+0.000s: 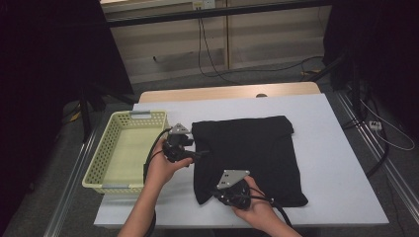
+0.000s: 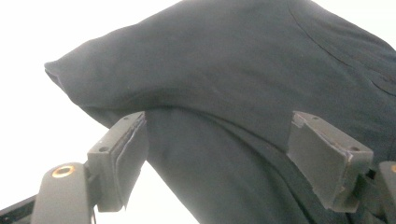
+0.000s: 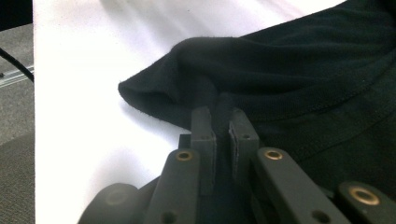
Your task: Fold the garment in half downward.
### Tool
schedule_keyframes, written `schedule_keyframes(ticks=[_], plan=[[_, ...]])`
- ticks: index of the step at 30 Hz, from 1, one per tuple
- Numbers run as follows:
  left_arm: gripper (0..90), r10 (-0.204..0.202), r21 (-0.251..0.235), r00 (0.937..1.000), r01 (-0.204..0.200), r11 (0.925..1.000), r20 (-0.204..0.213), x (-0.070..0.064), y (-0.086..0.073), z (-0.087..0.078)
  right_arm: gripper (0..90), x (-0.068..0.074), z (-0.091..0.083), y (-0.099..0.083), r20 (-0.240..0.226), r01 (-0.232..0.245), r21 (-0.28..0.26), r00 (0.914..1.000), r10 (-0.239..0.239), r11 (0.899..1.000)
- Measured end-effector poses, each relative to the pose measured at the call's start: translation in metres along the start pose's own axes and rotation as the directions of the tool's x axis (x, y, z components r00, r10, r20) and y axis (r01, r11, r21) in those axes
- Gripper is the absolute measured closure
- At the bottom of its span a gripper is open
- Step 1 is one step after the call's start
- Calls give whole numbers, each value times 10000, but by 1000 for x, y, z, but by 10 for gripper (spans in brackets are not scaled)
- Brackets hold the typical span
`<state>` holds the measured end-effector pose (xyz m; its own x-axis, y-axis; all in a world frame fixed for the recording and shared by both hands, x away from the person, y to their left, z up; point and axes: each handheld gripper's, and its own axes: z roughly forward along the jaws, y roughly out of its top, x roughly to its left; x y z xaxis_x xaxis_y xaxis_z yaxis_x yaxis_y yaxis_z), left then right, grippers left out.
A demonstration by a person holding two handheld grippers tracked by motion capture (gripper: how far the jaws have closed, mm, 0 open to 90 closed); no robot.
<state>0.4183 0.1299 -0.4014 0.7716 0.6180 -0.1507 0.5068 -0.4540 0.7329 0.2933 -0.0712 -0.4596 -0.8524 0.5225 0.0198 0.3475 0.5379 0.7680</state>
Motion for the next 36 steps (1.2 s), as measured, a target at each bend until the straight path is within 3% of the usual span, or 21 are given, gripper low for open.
schedule_keyframes(ticks=[3, 8, 15, 22, 26, 36], plan=[[214, -9, 87, 10000, 9, 10000, 21, 3, 0, 1, 854, 1, 0, 0, 80, -70, -43, 9999, 70, 10000], [217, -137, 11, 9999, 137, 9999, -77, 6, 1, 5, 862, -3, -3, 0, -153, -464, -263, 9988, 460, 9986], [217, -170, 59, 9998, 171, 9998, -81, 9, 4, 5, 864, -6, -13, 4, -368, -652, -644, 9973, 629, 9958], [218, -268, 114, 9995, 269, 9996, -143, 15, 9, 8, 865, -1, -13, 5, -455, -413, -649, 9982, 384, 9970], [218, -528, -15, 9982, 528, 9986, -279, 20, 9, 11, 866, -1, -13, 4, -616, -473, -668, 9972, 432, 9966], [217, -624, 78, 9975, 627, 9980, -341, 25, 11, 15, 866, 0, -14, 2, -783, -438, -676, 9962, 385, 9968]])
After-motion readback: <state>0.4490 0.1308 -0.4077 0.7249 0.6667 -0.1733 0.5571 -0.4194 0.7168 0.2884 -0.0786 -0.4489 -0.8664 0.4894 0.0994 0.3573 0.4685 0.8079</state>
